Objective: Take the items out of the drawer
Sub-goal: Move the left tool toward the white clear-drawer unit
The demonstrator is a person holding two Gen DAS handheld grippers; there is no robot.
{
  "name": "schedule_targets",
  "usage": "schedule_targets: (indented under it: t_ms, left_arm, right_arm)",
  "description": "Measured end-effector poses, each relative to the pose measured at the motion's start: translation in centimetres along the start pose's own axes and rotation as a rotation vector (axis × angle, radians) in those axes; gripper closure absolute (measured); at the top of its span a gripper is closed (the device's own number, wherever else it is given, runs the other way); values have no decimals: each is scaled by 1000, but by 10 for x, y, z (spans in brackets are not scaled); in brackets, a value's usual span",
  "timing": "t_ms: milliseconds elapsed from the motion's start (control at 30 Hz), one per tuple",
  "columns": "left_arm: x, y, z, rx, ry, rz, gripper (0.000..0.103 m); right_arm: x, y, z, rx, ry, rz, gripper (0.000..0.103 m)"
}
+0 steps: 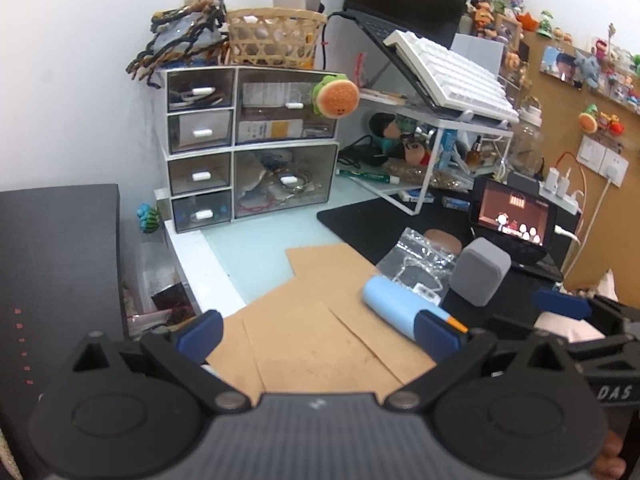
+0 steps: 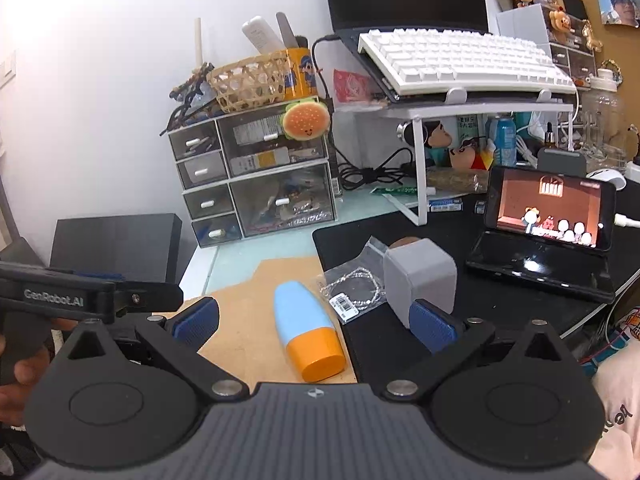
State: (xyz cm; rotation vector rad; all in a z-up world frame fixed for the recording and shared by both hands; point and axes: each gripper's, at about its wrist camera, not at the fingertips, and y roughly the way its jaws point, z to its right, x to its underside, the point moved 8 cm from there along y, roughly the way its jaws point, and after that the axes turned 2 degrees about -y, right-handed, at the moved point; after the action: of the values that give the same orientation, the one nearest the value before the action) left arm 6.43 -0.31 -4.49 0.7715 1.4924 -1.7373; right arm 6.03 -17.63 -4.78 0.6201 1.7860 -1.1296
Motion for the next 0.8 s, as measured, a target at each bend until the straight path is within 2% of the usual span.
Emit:
schedule_targets:
  t_ms: [267, 400, 500, 633, 800]
  left_arm:
    - [8, 4, -4, -40, -4, -15, 0]
    - [14, 12, -8, -51, -13, -37, 1]
    - [15, 10, -6, -59, 6, -26, 2]
    - [8, 10, -8, -77, -28, 4, 9]
    - [-2, 8, 0, -89, -19, 10, 10]
  right_arm:
    - [4, -1, -6, 10, -110, 5, 0]
    - [8, 3, 1, 0, -87, -5, 0]
    - [11, 6, 5, 1, -88, -9, 0]
    - [13, 7, 5, -14, -89, -17, 0]
    - [8, 7, 5, -20, -95, -11, 0]
